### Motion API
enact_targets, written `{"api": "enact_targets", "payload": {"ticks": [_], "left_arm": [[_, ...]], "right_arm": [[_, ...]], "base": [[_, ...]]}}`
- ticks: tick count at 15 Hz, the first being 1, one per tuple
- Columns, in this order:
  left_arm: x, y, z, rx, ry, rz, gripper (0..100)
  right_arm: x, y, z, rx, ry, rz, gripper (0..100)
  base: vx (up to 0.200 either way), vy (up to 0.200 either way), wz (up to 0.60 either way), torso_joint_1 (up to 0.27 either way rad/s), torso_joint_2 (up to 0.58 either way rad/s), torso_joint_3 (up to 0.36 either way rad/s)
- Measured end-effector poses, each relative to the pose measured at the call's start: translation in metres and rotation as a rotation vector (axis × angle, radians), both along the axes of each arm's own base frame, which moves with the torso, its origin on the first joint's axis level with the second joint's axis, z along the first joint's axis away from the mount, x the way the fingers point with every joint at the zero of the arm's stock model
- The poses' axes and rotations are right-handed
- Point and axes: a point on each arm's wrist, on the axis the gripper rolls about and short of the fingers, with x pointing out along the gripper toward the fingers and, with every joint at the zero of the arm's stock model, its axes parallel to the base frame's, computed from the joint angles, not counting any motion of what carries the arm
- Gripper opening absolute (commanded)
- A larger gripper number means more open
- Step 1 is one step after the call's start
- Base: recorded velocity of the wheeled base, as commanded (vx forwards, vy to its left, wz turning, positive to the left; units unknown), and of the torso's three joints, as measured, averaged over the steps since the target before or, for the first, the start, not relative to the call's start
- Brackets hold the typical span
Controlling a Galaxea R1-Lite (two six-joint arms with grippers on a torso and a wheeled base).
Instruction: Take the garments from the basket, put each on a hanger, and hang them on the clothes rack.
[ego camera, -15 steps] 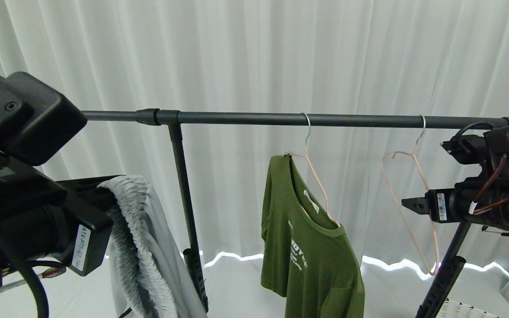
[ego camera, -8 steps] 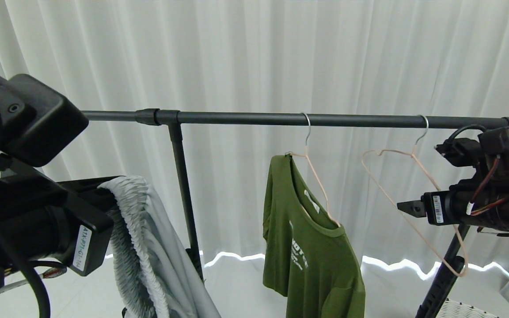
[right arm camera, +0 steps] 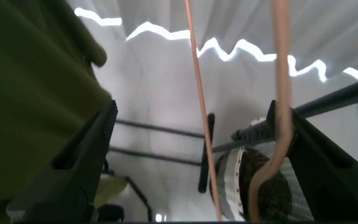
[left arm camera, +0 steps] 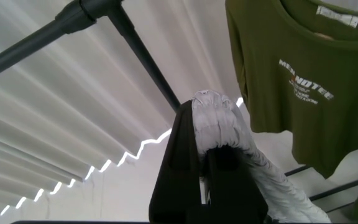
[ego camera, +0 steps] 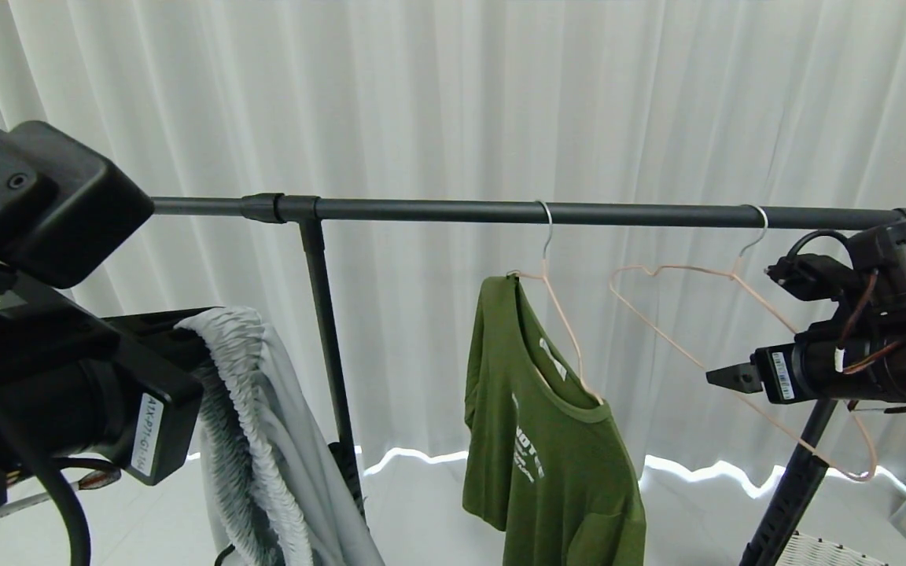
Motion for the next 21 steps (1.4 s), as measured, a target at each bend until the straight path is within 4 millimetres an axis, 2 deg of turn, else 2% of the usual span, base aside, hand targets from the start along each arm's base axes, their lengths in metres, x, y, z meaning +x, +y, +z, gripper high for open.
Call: {"api": "enact_targets", "payload": {"ticks": [6,10,11,15,21], "left_arm": [[0.001,-0.001,-0.002,0.005,0.004,-0.001,0],[0.001,-0.002,-0.001,0.004,0.004,-0.001,0],[0.001,-0.002,-0.001,0.005,0.004,-0.001,0],[0.001,-0.002,-0.001,0.003,0.003,-0.001,0],[0.002,-0.002,0.0,-0.002,-0.003,-0.001,0]], "right_arm": [[-0.008,0.004,0.012,0.01,-0.001,0.031,100],[0.0,0.001,0.014,-0.005,-0.013,0.006,100],[0.003,-0.001,0.011,-0.02,-0.007,-0.013,0],[0.013,-0.005,0.003,-0.046,0.016,-0.051,0],[0.013,-0.005,0.003,-0.035,0.016,-0.061,0]], "base": [[0.0,0.0,0.0,0.0,0.0,0.0],[0.0,0.0,0.0,0.0,0.0,0.0],[0.0,0.0,0.0,0.0,0.0,0.0],[0.0,0.0,0.0,0.0,0.0,0.0],[0.0,0.0,0.0,0.0,0.0,0.0]]}}
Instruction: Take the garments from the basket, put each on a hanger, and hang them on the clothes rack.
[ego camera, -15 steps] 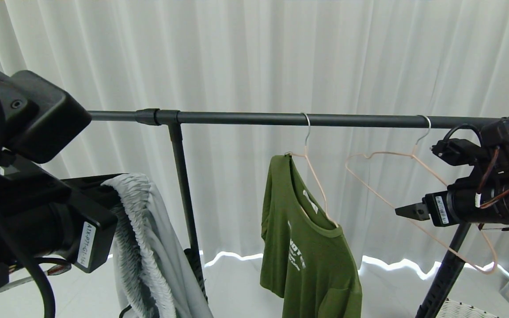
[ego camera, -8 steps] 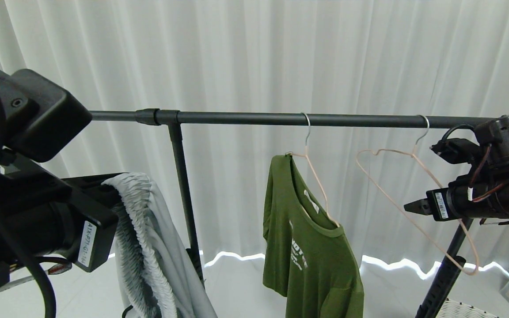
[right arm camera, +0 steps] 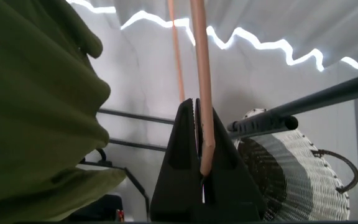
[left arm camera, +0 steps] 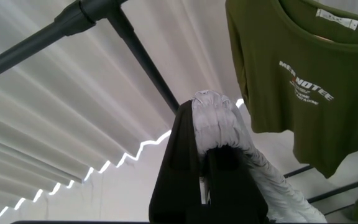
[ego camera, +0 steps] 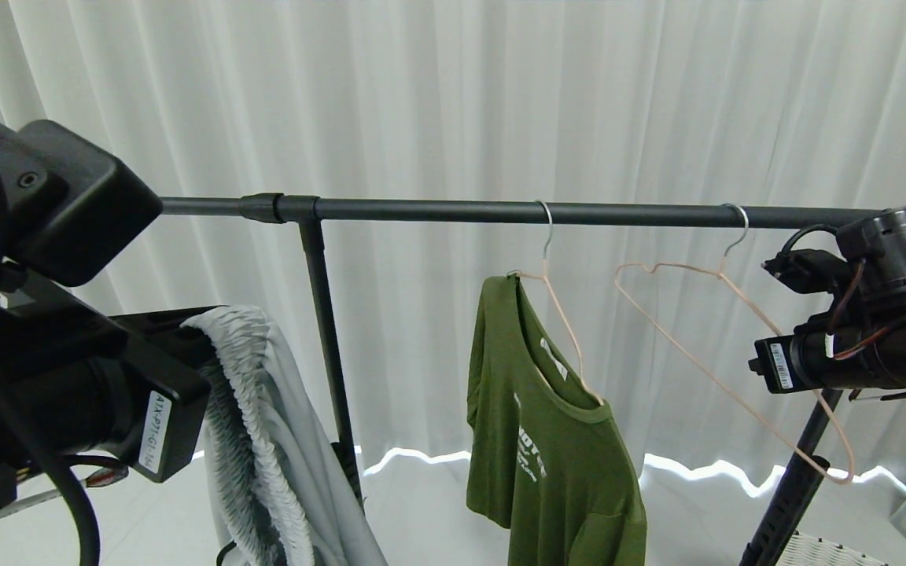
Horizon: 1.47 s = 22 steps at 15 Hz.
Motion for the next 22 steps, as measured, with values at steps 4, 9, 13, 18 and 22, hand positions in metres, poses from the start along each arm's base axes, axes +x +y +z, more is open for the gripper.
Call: {"api": "enact_targets", "payload": {"ticks": [4,9,13,18,22], "left_arm": [[0.0,-0.001,-0.002,0.03,-0.01,-0.014,0],[0.0,-0.003,0.003,0.003,-0.061,-0.028,0],[0.001,-0.003,0.002,0.024,-0.063,-0.029,0],[0.001,-0.003,0.002,0.025,-0.063,-0.024,0],[0.003,-0.001,0.001,0.03,-0.06,-0.006,0]], "right_arm": [[-0.012,-0.003,0.013,0.04,-0.045,-0.022,0],[-0.032,-0.009,0.031,0.114,-0.171,-0.043,0],[-0.061,-0.017,0.034,0.117,-0.206,-0.035,0],[-0.103,-0.029,0.029,0.085,-0.221,-0.002,0],[-0.129,-0.028,0.023,0.081,-0.188,0.06,0]], "base": [[0.0,0.0,0.0,0.0,0.0,0.0],[0.0,0.0,0.0,0.0,0.0,0.0],[-0.1,0.0,0.0,0.001,0.0,0.001],[-0.2,0.0,0.0,0.0,0.0,0.003],[-0.2,0.0,0.0,-0.001,0.0,0.004]]}}
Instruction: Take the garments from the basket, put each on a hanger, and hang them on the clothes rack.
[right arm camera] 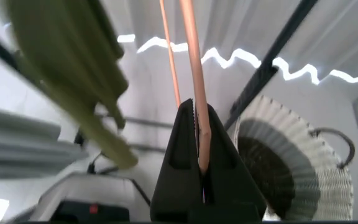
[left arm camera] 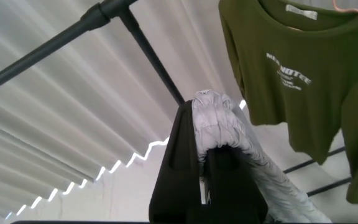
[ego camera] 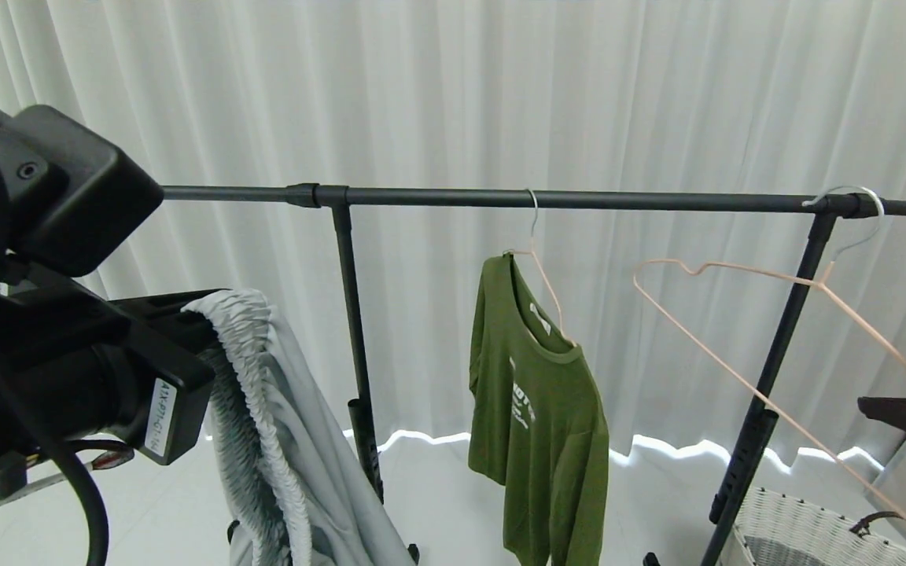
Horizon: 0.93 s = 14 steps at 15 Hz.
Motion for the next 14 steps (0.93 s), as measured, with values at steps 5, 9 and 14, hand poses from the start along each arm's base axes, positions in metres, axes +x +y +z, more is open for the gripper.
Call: {"api": "enact_targets", "payload": {"ticks": [5,9,14], "left_arm": [[0.001,0.0,-0.001,0.001,0.003,0.003,0],[0.001,-0.001,-0.003,-0.003,0.015,-0.018,0],[0.04,0.003,0.007,-0.003,0.017,0.152,0]], "right_arm": [[-0.017,0.01,0.009,0.047,-0.075,0.145,0],[-0.039,0.022,0.012,0.089,-0.11,0.355,0],[-0.075,0.03,-0.002,0.109,-0.093,0.671,0]], "base": [[-0.08,0.0,0.0,0.001,0.0,0.001],[0.0,0.0,0.0,0.0,0.0,0.0],[0.0,0.0,0.0,0.0,0.0,0.0]]}}
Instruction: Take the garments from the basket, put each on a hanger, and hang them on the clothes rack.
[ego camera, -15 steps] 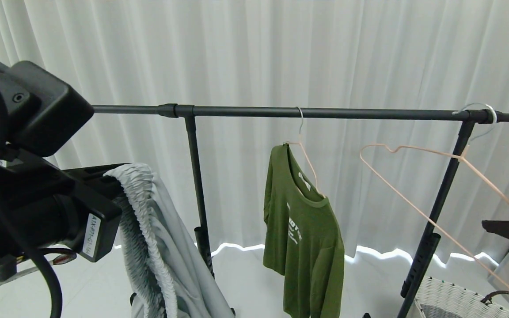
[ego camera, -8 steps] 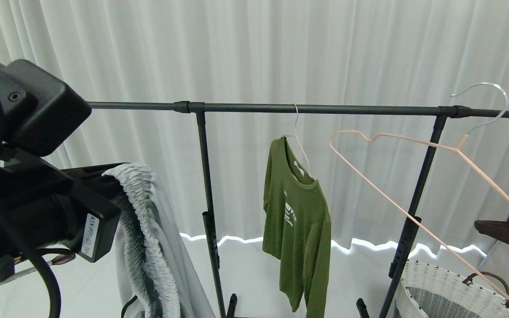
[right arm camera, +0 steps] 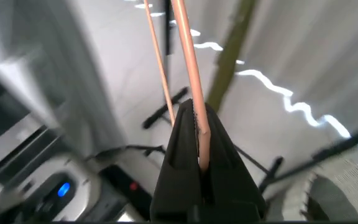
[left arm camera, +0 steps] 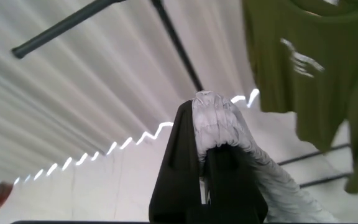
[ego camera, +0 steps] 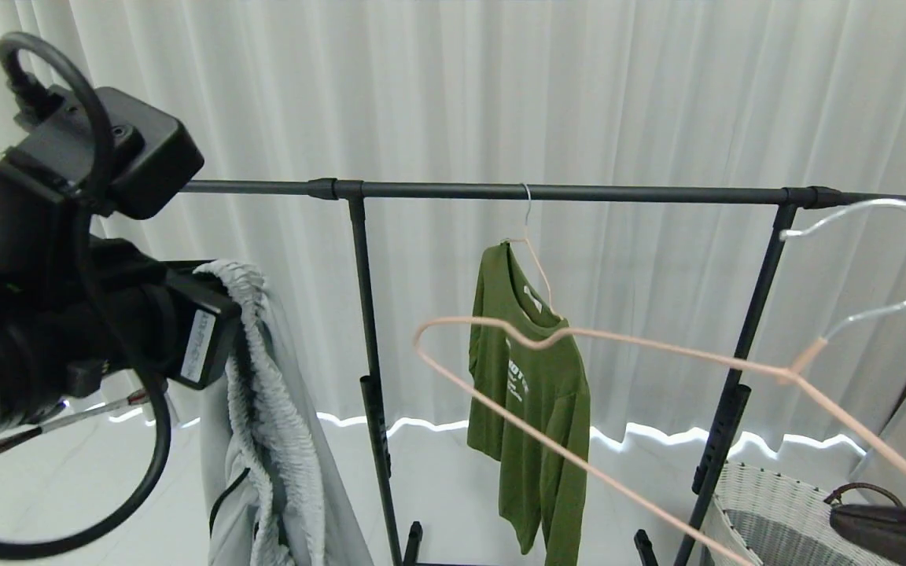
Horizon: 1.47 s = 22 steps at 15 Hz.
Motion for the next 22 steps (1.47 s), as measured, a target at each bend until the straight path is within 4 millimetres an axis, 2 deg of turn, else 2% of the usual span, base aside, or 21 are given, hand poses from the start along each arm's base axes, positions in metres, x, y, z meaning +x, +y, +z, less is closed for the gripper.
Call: {"api": "enact_targets", "payload": {"ticks": [2,5,9,14,19,22], "left_arm": [[0.016,-0.005,0.003,-0.046,0.007,0.044,0],[0.03,-0.016,-0.003,-0.072,0.042,0.061,0],[0.037,-0.025,-0.008,-0.085,0.063,0.054,0],[0.039,-0.045,-0.016,-0.174,0.1,0.037,0],[0.059,-0.047,-0.015,-0.173,0.093,0.092,0],[0.074,-0.04,-0.018,-0.141,0.073,0.207,0]], "right_arm": [[-0.008,0.002,-0.007,-0.015,0.012,0.087,0],[-0.005,0.013,-0.01,-0.009,0.024,0.111,0],[0.009,0.04,-0.017,0.05,0.056,0.082,0],[0.028,0.072,-0.028,0.106,0.082,0.025,0],[0.045,0.093,-0.037,0.147,0.098,-0.113,0],[0.044,0.09,-0.04,0.132,0.104,-0.119,0]], "base": [[0.0,0.0,0.0,0.0,0.0,0.0],[0.0,0.0,0.0,0.0,0.0,0.0],[0.0,0.0,0.0,0.0,0.0,0.0],[0.0,0.0,0.0,0.0,0.0,0.0],[0.0,0.0,0.0,0.0,0.0,0.0],[0.0,0.0,0.0,0.0,0.0,0.0]]}}
